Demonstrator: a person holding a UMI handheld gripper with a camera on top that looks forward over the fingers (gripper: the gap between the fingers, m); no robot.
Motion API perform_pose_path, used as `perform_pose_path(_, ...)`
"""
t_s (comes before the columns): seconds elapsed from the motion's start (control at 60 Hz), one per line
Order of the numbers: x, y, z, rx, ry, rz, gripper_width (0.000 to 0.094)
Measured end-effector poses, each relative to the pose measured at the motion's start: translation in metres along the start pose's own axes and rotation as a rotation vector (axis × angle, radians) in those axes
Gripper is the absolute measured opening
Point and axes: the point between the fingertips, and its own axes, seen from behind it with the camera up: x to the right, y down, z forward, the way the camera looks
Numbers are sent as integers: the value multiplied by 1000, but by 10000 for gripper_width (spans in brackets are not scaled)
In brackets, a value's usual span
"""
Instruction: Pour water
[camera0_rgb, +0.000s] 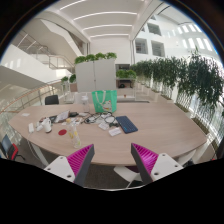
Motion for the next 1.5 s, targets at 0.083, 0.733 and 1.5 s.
perform_pose_path(0.083, -3, -15, 11, 79, -1, -44, 815)
perform_pose_path(0.733, -185, 72, 126, 227, -59, -67, 804)
perform_pose_path(1.5, -251, 55, 393, 193, 87, 24, 351)
